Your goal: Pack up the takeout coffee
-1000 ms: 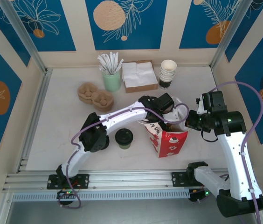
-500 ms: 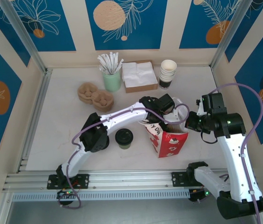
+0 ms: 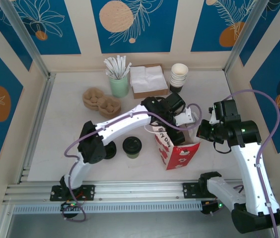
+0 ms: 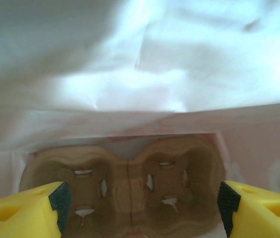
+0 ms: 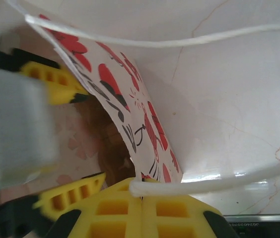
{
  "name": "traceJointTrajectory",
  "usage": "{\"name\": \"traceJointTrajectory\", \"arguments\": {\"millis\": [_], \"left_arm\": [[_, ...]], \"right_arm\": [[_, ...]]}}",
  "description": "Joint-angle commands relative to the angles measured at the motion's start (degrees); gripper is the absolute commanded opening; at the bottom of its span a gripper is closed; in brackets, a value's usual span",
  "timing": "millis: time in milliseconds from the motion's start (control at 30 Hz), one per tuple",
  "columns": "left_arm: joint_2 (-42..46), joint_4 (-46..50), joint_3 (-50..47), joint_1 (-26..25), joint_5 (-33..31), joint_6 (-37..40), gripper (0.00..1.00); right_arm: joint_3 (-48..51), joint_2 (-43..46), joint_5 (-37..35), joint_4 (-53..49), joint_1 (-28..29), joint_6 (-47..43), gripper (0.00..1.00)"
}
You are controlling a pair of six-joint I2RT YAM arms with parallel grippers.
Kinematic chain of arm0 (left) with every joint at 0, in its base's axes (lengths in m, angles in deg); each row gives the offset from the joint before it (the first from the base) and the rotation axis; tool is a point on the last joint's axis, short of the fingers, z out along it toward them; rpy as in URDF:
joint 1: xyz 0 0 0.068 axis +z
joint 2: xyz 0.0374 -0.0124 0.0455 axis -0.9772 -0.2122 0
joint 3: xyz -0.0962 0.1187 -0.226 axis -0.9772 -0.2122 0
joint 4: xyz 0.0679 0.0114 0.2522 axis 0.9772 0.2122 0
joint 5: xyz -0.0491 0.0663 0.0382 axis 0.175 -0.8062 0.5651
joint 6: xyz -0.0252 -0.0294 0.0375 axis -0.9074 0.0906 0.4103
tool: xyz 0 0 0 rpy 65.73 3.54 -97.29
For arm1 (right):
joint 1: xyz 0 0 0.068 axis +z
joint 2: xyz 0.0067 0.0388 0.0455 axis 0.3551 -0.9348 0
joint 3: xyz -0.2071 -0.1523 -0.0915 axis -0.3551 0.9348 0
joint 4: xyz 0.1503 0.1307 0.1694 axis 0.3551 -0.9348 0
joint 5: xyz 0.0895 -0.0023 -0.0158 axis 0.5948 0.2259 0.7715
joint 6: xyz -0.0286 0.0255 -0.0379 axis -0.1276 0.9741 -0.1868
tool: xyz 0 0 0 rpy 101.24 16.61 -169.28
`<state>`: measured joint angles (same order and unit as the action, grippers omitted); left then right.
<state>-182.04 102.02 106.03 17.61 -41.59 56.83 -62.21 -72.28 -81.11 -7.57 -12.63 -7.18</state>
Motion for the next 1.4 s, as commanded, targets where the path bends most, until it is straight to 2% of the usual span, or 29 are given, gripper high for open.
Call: {"name": "traceJointTrajectory", "arguments": {"millis": [0,267,467,567,733,833,933,1100,1200,1367], "left_arm": [[3.8,0.4,1.8,-0.6,2.5,-2.2,0.78],[7.4,-3.5,2.0,-0.4,3.2,-7.4,0.78],[10.3,-6.6,4.2,-0.3,1.2,-12.2,0.78],[11.6,-6.8,6.3,-0.2,-1.9,-14.0,0.78],[15.7,-6.5,6.9,0.2,-11.3,-16.7,0.79],[18.8,-5.6,5.1,0.5,-15.6,-17.6,0.79],[23.1,-6.4,0.4,0.8,-17.7,-18.8,0.79],[31.6,-9.3,-10.0,1.1,-21.2,-20.8,0.8],[36.2,-9.1,-14.8,1.2,-23.2,-21.2,0.81],[44.0,-8.7,-22.4,1.2,-26.7,-22.3,0.82]], "right_arm": [[-1.6,-0.3,-2.4,-2.4,0.0,2.2,0.0],[-2.8,-0.4,-1.7,-2.2,-0.5,4.4,0.0],[-2.9,0.0,0.0,-0.6,-0.4,6.5,0.0],[-2.0,0.6,1.2,1.3,-0.5,8.2,0.0],[-0.2,1.2,3.4,4.8,-0.5,11.0,0.01],[1.0,1.7,5.3,7.0,-0.5,11.8,0.08],[1.0,1.3,6.6,7.1,-0.5,11.5,0.26],[-1.9,1.6,6.0,2.6,-0.9,8.4,0.45],[-5.9,1.7,5.5,-2.4,-1.3,5.5,0.5],[-13.1,2.2,6.0,-9.0,-1.4,2.0,0.51]]}}
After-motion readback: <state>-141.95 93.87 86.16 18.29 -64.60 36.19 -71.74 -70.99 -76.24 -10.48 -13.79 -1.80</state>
